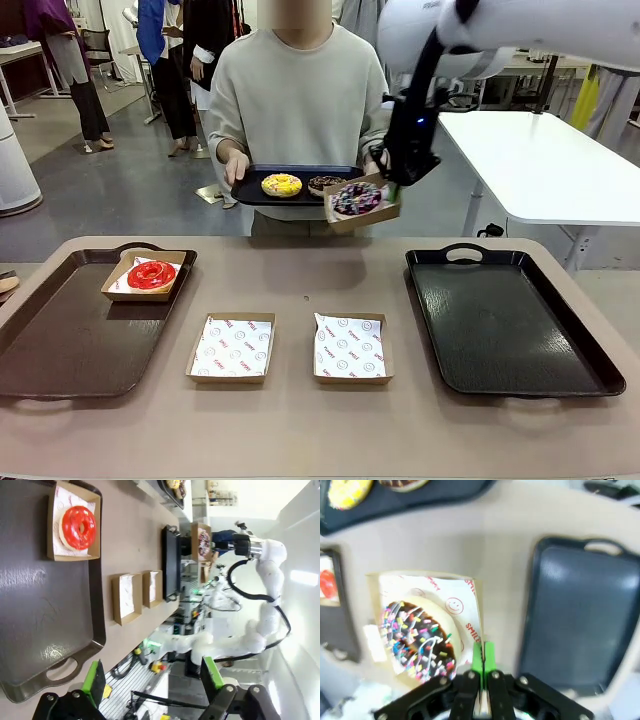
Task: Individually package the donuts and arrange them on the tray.
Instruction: Place the picked Paper togo box on the Handle tray while simultaneously picking up another Paper togo box from the table with the other hand.
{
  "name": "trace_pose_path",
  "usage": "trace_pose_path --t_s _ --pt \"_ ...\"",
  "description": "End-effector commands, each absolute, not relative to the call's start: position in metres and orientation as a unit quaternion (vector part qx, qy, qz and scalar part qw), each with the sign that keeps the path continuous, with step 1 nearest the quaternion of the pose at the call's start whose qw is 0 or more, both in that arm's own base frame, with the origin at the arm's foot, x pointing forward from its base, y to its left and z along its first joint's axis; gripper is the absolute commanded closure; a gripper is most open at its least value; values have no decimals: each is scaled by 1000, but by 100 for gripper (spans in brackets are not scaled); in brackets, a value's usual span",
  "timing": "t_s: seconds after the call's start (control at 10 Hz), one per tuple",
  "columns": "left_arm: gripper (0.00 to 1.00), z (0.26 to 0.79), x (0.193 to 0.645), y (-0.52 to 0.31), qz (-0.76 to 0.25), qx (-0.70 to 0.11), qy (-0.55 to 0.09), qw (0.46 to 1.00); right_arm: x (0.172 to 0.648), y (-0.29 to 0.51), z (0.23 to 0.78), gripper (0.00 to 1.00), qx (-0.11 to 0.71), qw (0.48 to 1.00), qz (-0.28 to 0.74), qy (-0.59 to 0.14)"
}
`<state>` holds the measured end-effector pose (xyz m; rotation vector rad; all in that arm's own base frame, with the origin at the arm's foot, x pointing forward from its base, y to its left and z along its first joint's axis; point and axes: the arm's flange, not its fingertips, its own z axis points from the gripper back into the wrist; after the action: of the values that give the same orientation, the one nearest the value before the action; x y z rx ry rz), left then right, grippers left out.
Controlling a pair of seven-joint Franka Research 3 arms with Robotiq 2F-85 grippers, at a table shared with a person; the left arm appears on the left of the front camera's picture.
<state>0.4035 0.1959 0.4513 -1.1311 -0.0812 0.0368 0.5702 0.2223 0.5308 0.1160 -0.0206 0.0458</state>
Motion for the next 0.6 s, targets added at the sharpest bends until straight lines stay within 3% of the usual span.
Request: trace_pose_path --t_s 0.0,0.2,0.5 --pt "0 480 412 159 -18 -461 -13 887 535 162 540 98 55 998 28 -18" --pt "0 497 419 106 -49 -399 22 915 531 104 532 98 45 998 -51 0" --pt "0 521 414 14 -98 -302 38 947 521 47 502 98 46 996 -76 10"
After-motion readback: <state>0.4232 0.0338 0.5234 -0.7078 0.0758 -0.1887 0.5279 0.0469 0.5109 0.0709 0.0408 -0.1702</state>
